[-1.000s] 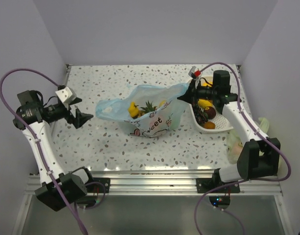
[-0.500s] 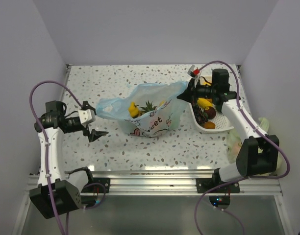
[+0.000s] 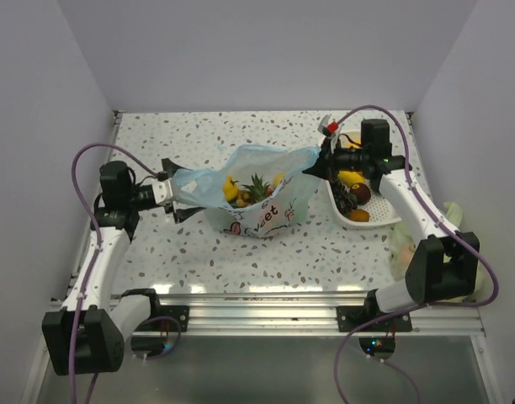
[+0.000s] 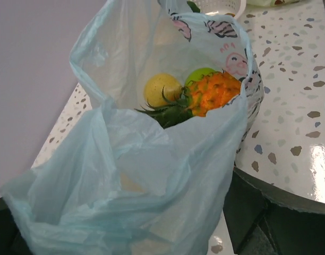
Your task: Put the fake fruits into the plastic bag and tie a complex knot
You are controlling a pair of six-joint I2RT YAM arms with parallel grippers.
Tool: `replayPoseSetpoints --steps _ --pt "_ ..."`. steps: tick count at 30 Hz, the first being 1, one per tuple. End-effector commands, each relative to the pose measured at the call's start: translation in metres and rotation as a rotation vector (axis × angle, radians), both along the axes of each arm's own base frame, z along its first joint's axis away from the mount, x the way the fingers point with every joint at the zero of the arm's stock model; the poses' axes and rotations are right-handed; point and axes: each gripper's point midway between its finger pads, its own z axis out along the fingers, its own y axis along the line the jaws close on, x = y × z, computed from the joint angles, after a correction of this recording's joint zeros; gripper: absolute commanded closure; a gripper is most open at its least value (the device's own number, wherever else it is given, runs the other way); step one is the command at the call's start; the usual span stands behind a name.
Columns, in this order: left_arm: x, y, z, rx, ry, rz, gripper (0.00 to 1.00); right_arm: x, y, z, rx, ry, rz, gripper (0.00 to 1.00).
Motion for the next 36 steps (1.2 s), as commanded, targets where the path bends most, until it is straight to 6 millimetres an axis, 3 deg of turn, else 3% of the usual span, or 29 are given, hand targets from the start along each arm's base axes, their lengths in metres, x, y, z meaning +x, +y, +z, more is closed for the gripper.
replayPoseSetpoints --steps 1,5,11,14,15,18,24,25,26,28,31,32,34,36 --pt "0.015 -0.019 0.044 -0.054 -0.141 -0.05 0.0 0.004 0.001 0.01 -0.019 -0.049 0.013 1.0" --pt "0.011 -0.044 0.057 -0.123 -0.144 -0.098 0.0 0.005 0.0 0.004 -0.03 -0.041 0.011 1.0" --pt "0.015 -0.071 0.05 -0.159 -0.04 -0.126 0.01 0.007 0.002 0.008 -0.014 -0.037 0.01 1.0" --pt "0.026 -0.072 0.053 -0.192 0.039 -0.08 0.4 0.008 0.002 0.011 -0.005 -0.033 -0.004 1.0" --pt "0.029 -0.071 0.062 -0.202 0.057 -0.062 0.59 0.008 0.002 0.012 -0.003 -0.032 -0.009 1.0" --pt "0.036 -0.057 0.075 -0.206 0.107 0.035 1.0 0.012 -0.003 0.014 -0.005 -0.013 -0.067 1.0" --pt "0.047 0.007 0.093 -0.309 0.277 0.382 1.0 0.031 -0.022 0.024 0.027 0.093 -0.324 1.0" --pt "0.045 0.014 0.079 -0.296 0.361 0.433 1.0 0.035 -0.027 0.023 0.03 0.117 -0.38 1.0" --pt "0.043 0.021 0.081 -0.282 0.348 0.464 1.0 0.036 -0.03 0.021 0.057 0.19 -0.449 1.0" --pt "0.042 0.029 0.067 -0.259 0.394 0.537 1.0 0.041 -0.037 0.007 0.05 0.257 -0.54 1.0" --pt "0.042 0.043 0.032 -0.215 0.46 0.643 1.0 0.045 -0.038 -0.013 0.108 0.395 -0.645 1.0" --pt "0.041 0.044 0.016 -0.186 0.485 0.646 1.0 0.047 -0.035 -0.017 0.127 0.411 -0.644 1.0" --pt "0.039 0.043 0.006 -0.186 0.493 0.639 1.0 0.043 -0.031 -0.025 0.156 0.436 -0.634 1.0" --pt "0.04 0.048 -0.007 -0.18 0.505 0.676 1.0 0.046 -0.028 -0.015 0.204 0.39 -0.618 1.0"
